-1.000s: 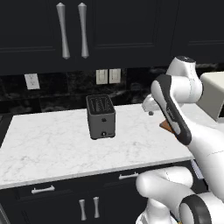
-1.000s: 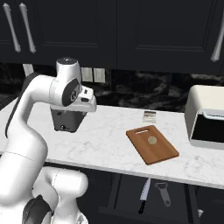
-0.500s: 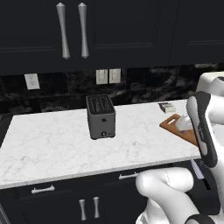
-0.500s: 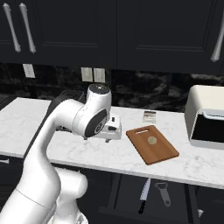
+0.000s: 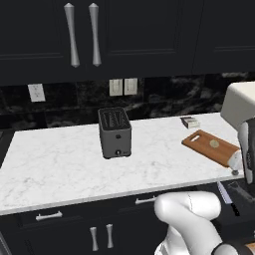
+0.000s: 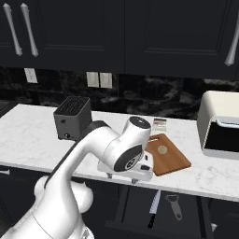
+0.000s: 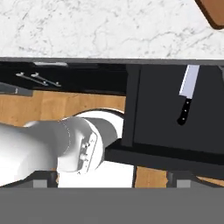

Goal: Place the appropriate cutting tool for cutting the garlic skin on the cutting board.

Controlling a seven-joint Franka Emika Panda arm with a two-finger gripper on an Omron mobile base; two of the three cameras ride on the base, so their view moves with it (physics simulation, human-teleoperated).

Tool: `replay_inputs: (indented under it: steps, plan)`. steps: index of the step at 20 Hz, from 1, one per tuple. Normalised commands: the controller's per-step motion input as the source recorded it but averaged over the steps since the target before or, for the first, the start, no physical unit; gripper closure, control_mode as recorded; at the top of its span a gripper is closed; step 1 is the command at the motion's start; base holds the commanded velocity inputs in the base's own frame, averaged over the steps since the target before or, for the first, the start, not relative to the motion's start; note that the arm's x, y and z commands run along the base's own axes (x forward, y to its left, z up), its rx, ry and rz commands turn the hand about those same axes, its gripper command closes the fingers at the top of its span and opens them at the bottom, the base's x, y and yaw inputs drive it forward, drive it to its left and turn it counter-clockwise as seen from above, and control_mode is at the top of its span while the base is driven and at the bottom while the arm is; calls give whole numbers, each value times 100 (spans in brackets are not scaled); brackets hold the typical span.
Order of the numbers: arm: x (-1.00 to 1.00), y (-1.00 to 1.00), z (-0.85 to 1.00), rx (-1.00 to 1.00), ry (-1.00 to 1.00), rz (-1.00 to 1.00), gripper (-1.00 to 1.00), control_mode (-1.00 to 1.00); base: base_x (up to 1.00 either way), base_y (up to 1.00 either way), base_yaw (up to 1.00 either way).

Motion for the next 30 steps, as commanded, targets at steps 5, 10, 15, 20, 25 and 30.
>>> replay_inputs:
  steps: [5,10,15,20,25,30]
  plan:
    - [-86,-70,-46,7,3,0,-100,-100,0,0,0]
    - [-73,-60,-35,6,2,0,-100,-100,0,0,0]
    - [-4,-5,-46,0,0,0,-100,-100,0,0,0]
    - [16,0,-30,0,-1,0,-100,-100,0,0,0]
    - [19,0,-12,0,-1,0,-100,-100,0,0,0]
    - [11,0,0,0,0,0,-100,-100,0,0,0]
